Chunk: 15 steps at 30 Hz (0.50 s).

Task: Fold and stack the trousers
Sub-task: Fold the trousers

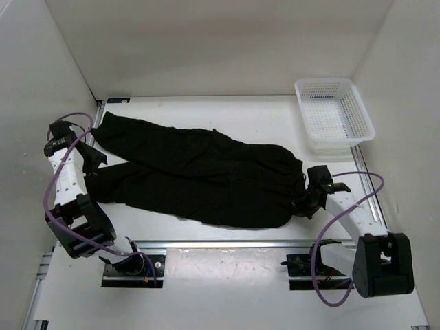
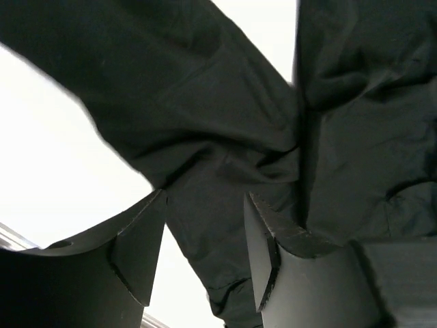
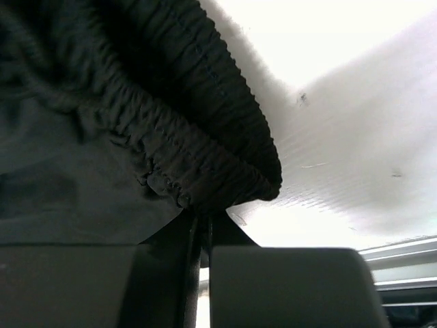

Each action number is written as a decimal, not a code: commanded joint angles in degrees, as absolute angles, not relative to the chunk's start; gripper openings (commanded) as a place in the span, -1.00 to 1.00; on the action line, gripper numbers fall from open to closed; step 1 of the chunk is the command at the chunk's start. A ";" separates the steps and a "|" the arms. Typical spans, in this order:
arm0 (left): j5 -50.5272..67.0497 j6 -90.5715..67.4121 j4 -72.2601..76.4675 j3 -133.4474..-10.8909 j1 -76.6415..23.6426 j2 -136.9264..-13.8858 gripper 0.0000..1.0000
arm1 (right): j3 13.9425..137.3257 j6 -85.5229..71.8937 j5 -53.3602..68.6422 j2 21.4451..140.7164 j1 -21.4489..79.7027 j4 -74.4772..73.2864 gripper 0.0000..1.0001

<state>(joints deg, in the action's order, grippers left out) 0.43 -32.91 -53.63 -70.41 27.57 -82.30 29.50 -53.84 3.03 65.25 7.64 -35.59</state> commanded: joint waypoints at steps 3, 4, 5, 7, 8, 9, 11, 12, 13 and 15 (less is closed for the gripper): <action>4.30 -30.23 -53.26 -77.41 25.24 -85.16 0.17 | 35.41 -56.16 -12.00 53.55 7.30 -42.70 -1.00; 4.31 -30.23 -53.26 -78.21 24.44 -85.78 0.17 | 35.42 -56.95 -13.17 51.70 7.29 -44.19 -1.00; 4.31 -30.23 -53.78 -78.92 23.56 -86.91 0.17 | 36.29 -57.65 -14.31 48.98 6.60 -47.17 -1.00; 4.31 -30.23 -53.79 -80.59 21.10 -87.71 0.22 | 37.18 -58.27 -16.08 46.51 5.11 -50.00 -1.00; 3.52 -30.23 -53.79 -81.20 20.14 -88.32 0.28 | 37.79 -58.27 -16.61 45.97 4.49 -52.18 -1.00; 1.34 -30.93 -55.53 -81.82 18.56 -88.33 0.31 | 37.79 -57.75 -16.61 45.44 3.26 -52.73 -1.00; -1.31 -32.07 -57.30 -82.53 18.02 -88.33 0.33 | 38.32 -56.34 -16.61 44.74 2.72 -53.43 -1.00; -3.32 -34.17 -58.87 -80.53 18.02 -87.63 0.27 | 38.93 -55.82 -16.61 44.74 1.07 -53.44 -1.00; -4.21 -35.76 -59.67 -78.94 18.02 -86.93 0.23 | 39.46 -54.94 -16.09 44.74 0.45 -53.96 -1.00; -4.22 -38.31 -60.55 -74.73 19.15 -84.04 0.23 | 40.16 -52.13 -15.21 44.74 -1.39 -53.96 -1.00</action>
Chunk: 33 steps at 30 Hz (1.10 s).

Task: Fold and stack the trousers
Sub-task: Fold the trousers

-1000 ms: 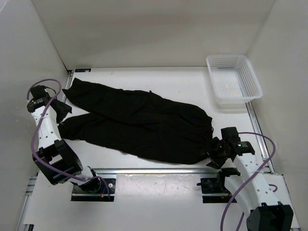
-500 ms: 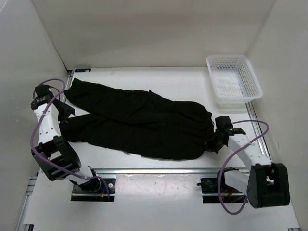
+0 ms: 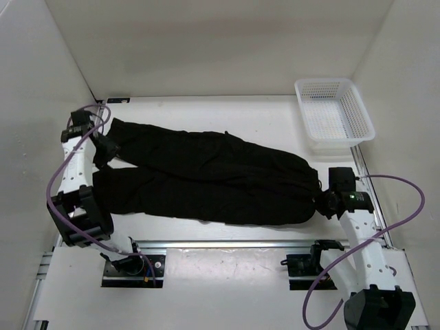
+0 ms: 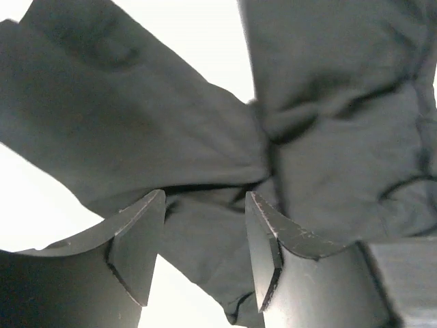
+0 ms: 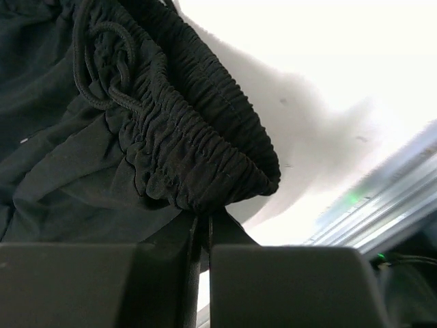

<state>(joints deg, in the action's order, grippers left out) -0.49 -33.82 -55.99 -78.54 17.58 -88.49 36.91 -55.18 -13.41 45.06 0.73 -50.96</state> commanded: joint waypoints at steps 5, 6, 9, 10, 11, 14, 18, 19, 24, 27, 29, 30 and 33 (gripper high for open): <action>2.61 -43.69 -56.90 -59.61 21.18 -77.35 0.16 | 41.40 -48.61 -9.07 46.58 -4.30 -51.95 -1.00; 5.25 -43.68 -55.73 -58.11 21.18 -77.34 0.11 | 41.40 -48.60 -7.75 47.28 -4.31 -51.94 -1.00; 8.26 -43.16 -51.25 -56.25 18.29 -79.97 0.05 | 41.40 -48.60 -4.31 49.48 -5.45 -49.92 -1.00; 7.39 -42.55 -51.24 -59.21 18.28 -81.63 0.05 | 42.09 -48.08 -3.70 49.48 -6.32 -49.40 -1.00; 6.77 -42.54 -51.24 -60.46 18.28 -83.30 0.08 | 42.62 -48.08 -3.69 50.18 -6.94 -49.39 -1.00; 6.25 -42.54 -51.24 -65.28 18.28 -90.77 0.08 | 42.63 -47.37 -3.16 48.53 -8.26 -50.00 -1.00; 4.67 -43.24 -51.24 -69.86 17.14 -100.18 0.02 | 42.63 -46.85 -3.16 47.11 -9.84 -52.20 -1.00; 4.66 -43.24 -51.76 -70.66 17.14 -103.85 0.02 | 42.63 -46.85 -3.16 46.59 -9.84 -52.82 -1.00; 2.11 -43.24 -51.77 -75.04 15.83 -111.87 -0.04 | 43.15 -46.85 -4.22 45.88 -10.37 -53.35 -1.00; 1.33 -42.11 -52.29 -79.78 15.82 -115.22 -0.07 | 43.15 -46.85 -4.22 45.88 -10.37 -53.35 -1.00; 0.79 -41.40 -53.69 -83.91 15.30 -117.49 -0.07 | 43.15 -46.85 -4.75 45.88 -10.37 -53.35 -1.00; 0.27 -40.00 -54.48 -86.37 14.77 -118.81 -0.07 | 43.15 -46.85 -4.75 45.88 -10.37 -53.35 -1.00; -2.37 -39.29 -59.57 -98.50 13.97 -125.23 -0.07 | 43.15 -47.37 -4.75 45.88 -10.37 -52.83 -1.00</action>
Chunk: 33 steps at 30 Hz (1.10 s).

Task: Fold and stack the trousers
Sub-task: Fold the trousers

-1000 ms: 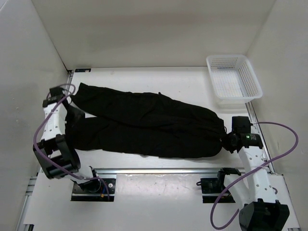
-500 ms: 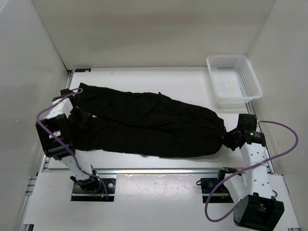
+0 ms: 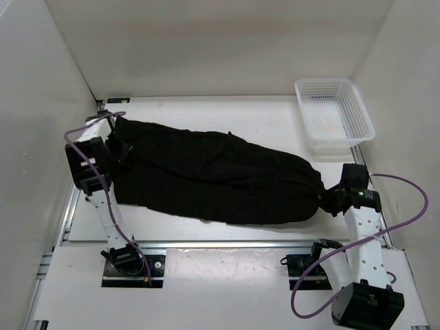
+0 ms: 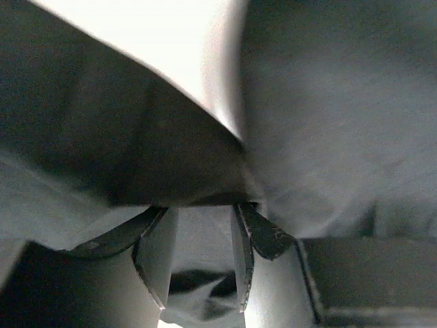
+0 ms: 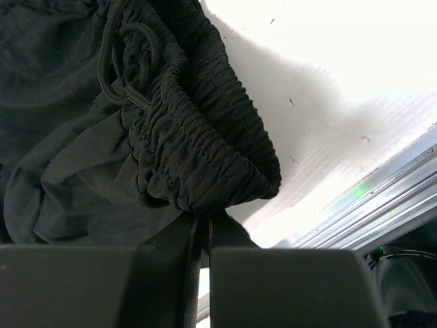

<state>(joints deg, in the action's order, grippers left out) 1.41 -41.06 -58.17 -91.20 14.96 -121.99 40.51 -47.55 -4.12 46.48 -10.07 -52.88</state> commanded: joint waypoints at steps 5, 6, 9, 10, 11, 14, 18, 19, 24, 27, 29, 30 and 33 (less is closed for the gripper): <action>-3.43 -38.14 -64.68 -112.93 13.97 -131.04 0.01 | 43.15 -47.37 -3.08 47.02 -10.37 -51.59 -1.00; -4.38 -38.14 -65.21 -113.81 13.97 -129.57 0.06 | 43.15 -47.37 -2.55 47.63 -10.37 -51.59 -1.00; -7.02 -37.53 -66.26 -114.96 13.97 -122.82 0.30 | 43.15 -46.76 -2.55 47.64 -10.37 -51.59 -1.00; -7.73 -37.53 -66.79 -114.35 14.58 -120.78 0.35 | 43.15 -46.76 -2.55 47.64 -10.37 -51.59 -1.00; -7.73 -37.53 -66.80 -113.04 15.11 -118.76 0.35 | 43.15 -46.76 -2.55 47.64 -10.37 -51.59 -1.00; -7.73 -38.49 -66.63 -101.32 18.26 -109.36 0.19 | 42.55 -46.76 -1.67 47.64 -10.37 -51.06 -1.00; -6.07 -39.02 -61.53 -83.00 22.40 -100.03 0.10 | 42.02 -45.62 -0.62 47.64 -10.37 -49.84 -1.00; -6.06 -39.02 -59.26 -80.10 23.02 -98.45 0.10 | 42.01 -45.62 -0.09 47.64 -10.37 -49.83 -1.00; -4.39 -36.48 -55.64 -72.26 24.87 -99.84 0.22 | 42.54 -44.30 1.32 48.16 -10.37 -49.83 -1.00; -5.08 -34.02 -52.83 -70.93 25.40 -99.84 0.40 | 43.06 -43.68 1.93 48.16 -10.37 -49.83 -1.00; -6.85 -32.96 -52.82 -71.46 26.89 -100.63 0.46 | 43.07 -43.68 1.93 47.64 -10.37 -49.83 -1.00; -7.73 -32.96 -52.82 -72.24 27.94 -100.63 0.49 | 43.07 -43.68 1.93 47.64 -10.37 -49.83 -1.00; -8.52 -32.43 -52.29 -72.77 28.48 -102.22 0.56 | 43.07 -43.68 2.55 47.64 -10.37 -49.83 -1.00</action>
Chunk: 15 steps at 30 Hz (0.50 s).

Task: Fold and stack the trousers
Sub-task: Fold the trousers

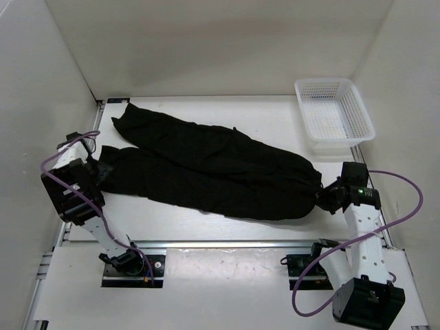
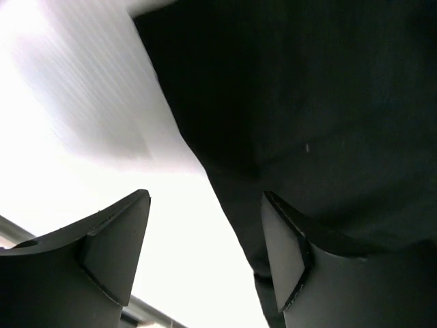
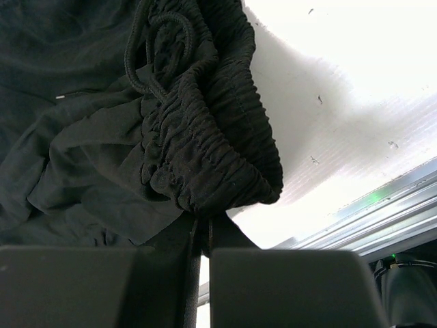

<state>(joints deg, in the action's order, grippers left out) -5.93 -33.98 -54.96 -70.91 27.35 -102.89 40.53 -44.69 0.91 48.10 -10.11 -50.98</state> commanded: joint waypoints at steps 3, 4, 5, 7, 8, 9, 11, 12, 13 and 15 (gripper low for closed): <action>-9.49 -32.43 -50.45 -72.07 29.53 -104.50 0.44 | 43.59 -43.15 3.08 47.64 -10.37 -49.83 -1.00; -9.49 -32.95 -50.45 -72.59 29.53 -105.02 0.48 | 43.59 -43.15 3.08 47.64 -10.37 -49.83 -1.00; -9.49 -32.96 -49.93 -72.60 30.05 -105.03 0.48 | 43.59 -43.15 3.08 47.64 -10.37 -49.83 -1.00; -9.49 -33.48 -49.04 -73.64 30.06 -106.52 0.48 | 43.59 -43.15 3.08 47.64 -10.37 -49.83 -1.00; -9.49 -33.49 -49.04 -73.65 30.06 -108.26 0.45 | 43.59 -43.15 3.08 47.64 -10.37 -49.83 -1.00; -9.49 -33.49 -49.04 -74.44 30.06 -109.15 0.43 | 43.59 -43.15 3.08 47.64 -10.37 -49.83 -1.00; -8.97 -34.10 -49.04 -75.06 30.06 -110.65 0.40 | 43.59 -43.15 3.60 47.64 -10.37 -49.83 -1.00; -8.96 -34.80 -49.04 -75.06 30.06 -111.35 0.37 | 43.59 -43.15 3.60 47.64 -10.37 -49.83 -1.00; -9.49 -34.80 -49.04 -75.58 30.06 -111.36 0.35 | 44.12 -43.15 3.60 47.64 -10.37 -49.83 -1.00; -9.49 -34.80 -49.04 -76.38 30.06 -111.97 0.32 | 44.12 -43.15 3.60 47.64 -10.37 -49.83 -1.00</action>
